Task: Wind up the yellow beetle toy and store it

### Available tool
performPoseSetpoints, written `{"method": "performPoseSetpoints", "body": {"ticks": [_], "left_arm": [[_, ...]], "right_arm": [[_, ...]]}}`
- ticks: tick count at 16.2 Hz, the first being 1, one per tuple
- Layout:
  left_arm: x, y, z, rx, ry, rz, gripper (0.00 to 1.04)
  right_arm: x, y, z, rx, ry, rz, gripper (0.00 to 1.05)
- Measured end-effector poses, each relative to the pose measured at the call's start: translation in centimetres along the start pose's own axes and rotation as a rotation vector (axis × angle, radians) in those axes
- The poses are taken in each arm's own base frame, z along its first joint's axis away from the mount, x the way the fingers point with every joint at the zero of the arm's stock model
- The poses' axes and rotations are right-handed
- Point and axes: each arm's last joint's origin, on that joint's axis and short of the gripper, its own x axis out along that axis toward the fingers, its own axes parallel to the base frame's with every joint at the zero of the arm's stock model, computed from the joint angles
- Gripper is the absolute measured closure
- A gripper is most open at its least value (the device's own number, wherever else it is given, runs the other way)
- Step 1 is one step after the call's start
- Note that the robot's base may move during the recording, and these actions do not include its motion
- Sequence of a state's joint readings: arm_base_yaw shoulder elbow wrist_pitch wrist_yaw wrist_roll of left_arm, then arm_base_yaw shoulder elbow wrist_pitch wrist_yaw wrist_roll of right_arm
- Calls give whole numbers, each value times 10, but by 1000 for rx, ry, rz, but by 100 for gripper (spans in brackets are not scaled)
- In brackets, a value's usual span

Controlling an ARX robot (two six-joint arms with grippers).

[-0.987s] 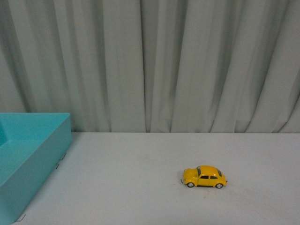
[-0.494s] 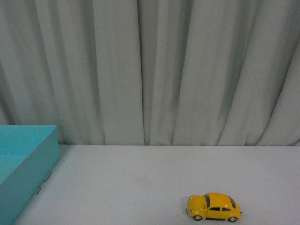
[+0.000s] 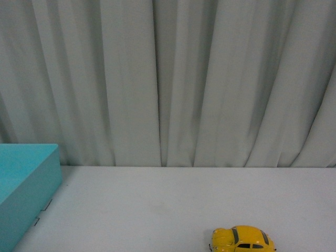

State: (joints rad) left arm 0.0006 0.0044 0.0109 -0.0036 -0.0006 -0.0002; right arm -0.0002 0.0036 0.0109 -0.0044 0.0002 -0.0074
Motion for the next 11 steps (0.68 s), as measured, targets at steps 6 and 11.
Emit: {"method": "performPoseSetpoints", "body": {"ticks": [6, 11], "left_arm": [[0, 0, 0, 0, 0, -2, 7], [0, 0, 0, 0, 0, 2, 7]], "right_arm": [[4, -4, -5, 142, 175, 69, 7], [54, -79, -3, 240, 109, -163, 7]]}}
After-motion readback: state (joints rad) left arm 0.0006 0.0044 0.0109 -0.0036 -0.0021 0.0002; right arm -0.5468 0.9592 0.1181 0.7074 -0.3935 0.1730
